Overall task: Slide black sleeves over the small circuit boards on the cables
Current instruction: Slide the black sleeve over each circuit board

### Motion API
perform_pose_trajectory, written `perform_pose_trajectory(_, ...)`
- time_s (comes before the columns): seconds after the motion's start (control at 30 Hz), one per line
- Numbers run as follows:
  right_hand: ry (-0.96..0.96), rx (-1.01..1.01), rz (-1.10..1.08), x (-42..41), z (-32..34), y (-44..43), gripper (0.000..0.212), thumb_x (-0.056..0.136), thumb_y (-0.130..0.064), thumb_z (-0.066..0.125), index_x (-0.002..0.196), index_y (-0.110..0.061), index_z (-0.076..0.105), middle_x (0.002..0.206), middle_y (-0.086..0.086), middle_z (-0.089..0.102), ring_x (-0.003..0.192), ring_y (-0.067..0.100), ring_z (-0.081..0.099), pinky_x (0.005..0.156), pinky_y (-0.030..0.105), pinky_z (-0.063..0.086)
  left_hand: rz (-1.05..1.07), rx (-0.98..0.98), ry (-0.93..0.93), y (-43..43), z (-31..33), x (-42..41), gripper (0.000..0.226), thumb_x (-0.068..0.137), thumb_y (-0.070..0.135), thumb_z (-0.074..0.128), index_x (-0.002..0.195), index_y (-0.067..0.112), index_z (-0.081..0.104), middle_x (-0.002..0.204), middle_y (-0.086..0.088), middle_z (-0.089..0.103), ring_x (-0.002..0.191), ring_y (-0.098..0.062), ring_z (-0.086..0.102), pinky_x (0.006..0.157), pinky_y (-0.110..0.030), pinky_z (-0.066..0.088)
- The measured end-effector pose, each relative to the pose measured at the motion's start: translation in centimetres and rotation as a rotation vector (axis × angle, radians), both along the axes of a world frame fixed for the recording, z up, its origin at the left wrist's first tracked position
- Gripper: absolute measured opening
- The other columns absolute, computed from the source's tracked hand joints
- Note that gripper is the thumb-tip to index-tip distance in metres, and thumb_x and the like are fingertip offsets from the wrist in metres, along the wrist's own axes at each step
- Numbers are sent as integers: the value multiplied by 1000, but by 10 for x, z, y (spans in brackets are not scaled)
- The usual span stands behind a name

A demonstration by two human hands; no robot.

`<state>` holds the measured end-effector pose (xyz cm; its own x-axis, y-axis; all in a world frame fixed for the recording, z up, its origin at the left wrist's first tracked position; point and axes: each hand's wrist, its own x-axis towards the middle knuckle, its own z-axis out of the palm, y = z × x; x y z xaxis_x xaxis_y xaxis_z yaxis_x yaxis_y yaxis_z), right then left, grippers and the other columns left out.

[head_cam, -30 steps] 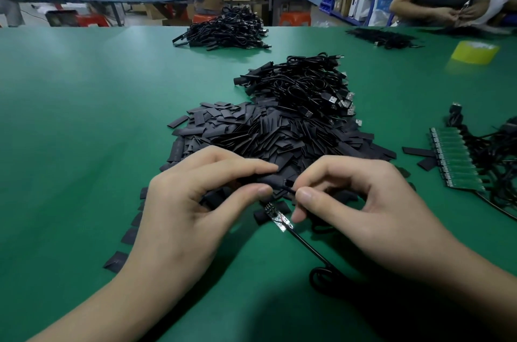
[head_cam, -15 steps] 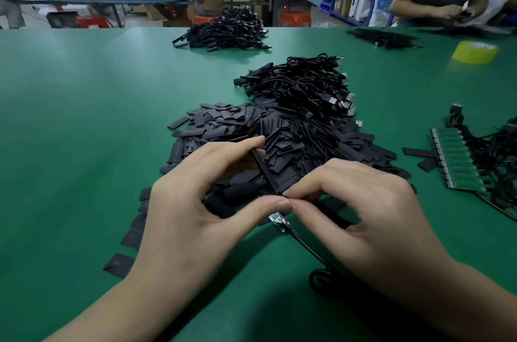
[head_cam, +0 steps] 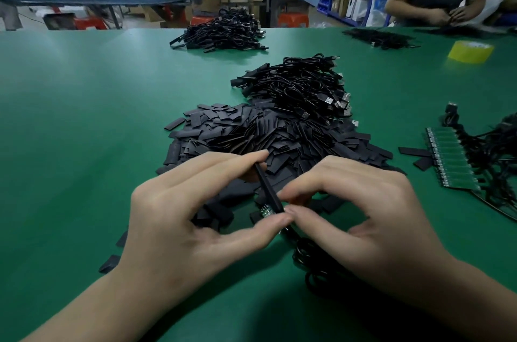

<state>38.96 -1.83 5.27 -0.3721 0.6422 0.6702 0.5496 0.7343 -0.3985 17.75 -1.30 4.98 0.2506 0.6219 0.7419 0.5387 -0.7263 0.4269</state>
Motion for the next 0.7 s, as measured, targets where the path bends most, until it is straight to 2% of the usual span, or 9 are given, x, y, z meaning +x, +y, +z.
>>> perform_pose_trajectory(0.23,-16,104,-28,2,-1,0,4,88,-17,75,92,-17,77,82,-11,70,77,9,64,71,35,49,-9,-20,-6,1,1,0,47,75,44,80,110,13,74,99,4,73,87,-9,70,79,-17,54)
perform_pose_trajectory(0.47,5,46,-31,0,0,-1,5,86,-15,75,89,-18,76,82,-12,70,76,10,64,71,35,49,-14,-71,-37,3,0,1,47,76,45,80,112,14,74,99,5,75,91,-8,71,85,-18,52)
perform_pose_trajectory(0.57,-6,-75,2,1,1,0,7,90,-26,69,93,-22,74,85,-16,68,82,7,64,75,30,50,-2,-110,-96,6,-2,-1,49,76,45,79,116,16,73,105,6,75,97,-9,71,89,-21,52)
perform_pose_trajectory(0.63,-74,-161,19,1,-1,1,15,91,-37,65,95,-25,72,88,-18,66,87,7,63,78,31,50,10,-143,-152,8,-3,-3,50,76,45,79,119,19,72,108,9,74,100,-10,71,91,-24,52)
perform_pose_trajectory(0.7,-156,-194,12,2,-3,2,16,92,-41,65,96,-27,70,90,-19,65,90,5,62,79,31,50,23,-163,-191,10,-5,-3,51,76,44,79,121,21,71,108,11,74,99,-11,71,91,-20,51)
